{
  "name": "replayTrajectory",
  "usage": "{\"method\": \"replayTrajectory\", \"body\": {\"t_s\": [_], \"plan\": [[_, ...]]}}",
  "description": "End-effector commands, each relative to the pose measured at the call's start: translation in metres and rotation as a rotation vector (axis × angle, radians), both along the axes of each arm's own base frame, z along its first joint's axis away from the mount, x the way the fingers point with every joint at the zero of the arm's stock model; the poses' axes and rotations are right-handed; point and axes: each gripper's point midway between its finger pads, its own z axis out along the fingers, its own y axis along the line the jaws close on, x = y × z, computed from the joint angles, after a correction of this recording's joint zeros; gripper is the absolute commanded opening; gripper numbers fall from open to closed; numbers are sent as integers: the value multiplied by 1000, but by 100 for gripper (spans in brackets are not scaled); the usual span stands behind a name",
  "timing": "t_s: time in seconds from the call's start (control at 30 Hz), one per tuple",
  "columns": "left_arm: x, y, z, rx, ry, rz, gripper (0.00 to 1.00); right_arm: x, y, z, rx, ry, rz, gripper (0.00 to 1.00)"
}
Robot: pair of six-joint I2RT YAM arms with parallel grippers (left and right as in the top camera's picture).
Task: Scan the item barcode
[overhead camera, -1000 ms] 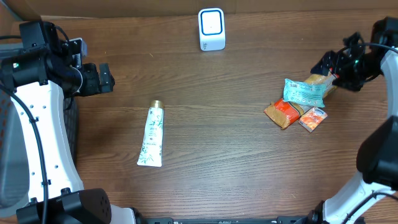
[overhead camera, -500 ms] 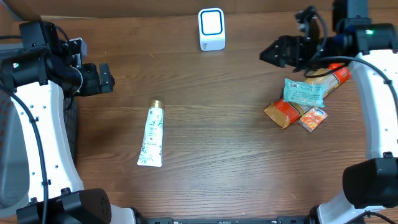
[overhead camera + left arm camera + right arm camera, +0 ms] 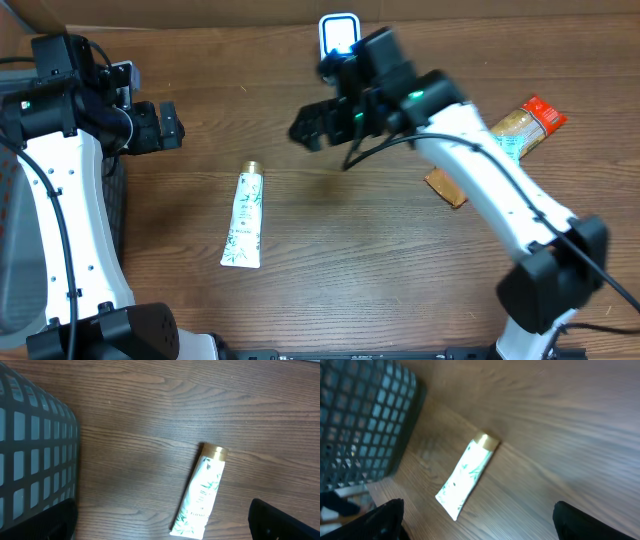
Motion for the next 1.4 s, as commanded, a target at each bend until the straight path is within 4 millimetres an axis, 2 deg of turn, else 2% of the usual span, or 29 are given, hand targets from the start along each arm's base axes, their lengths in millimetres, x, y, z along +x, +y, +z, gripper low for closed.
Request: {"method": "replayTrajectory", "body": {"t_s": [0.0, 0.17, 0.53, 0.77, 0.9, 0.97, 1.1, 1.17, 1.23, 1.3, 1.37], "plan": [[2, 0, 6, 11, -20, -17, 100, -13, 33, -42, -48, 65, 20, 97], [2, 0, 6, 11, -20, -17, 100, -36, 67, -86, -86, 141, 70, 96], [2, 0, 6, 11, -20, -17, 100, -62, 99, -146, -134, 268, 54, 93], [2, 0, 6, 11, -20, -17, 100, -62, 124, -176, -107, 253, 61, 92], [2, 0, 6, 11, -20, -17, 100, -53, 128, -189, -111, 223, 45, 88], [2, 0, 6, 11, -20, -17, 100, -48, 131, -193, -99, 207, 39, 84], [2, 0, 6, 11, -20, -17, 100, -45, 133, -207, -103, 232, -8, 65], [2, 0, 6, 11, -20, -17, 100, -48, 130, -211, -117, 249, -14, 43], [2, 0, 6, 11, -20, -17, 100, -50, 128, -213, -130, 261, -15, 29], [2, 0, 6, 11, -20, -17, 100, -54, 125, -215, -140, 283, -14, 22], [2, 0, 6, 11, -20, -17, 100, -56, 119, -216, -154, 317, -25, 21]]}}
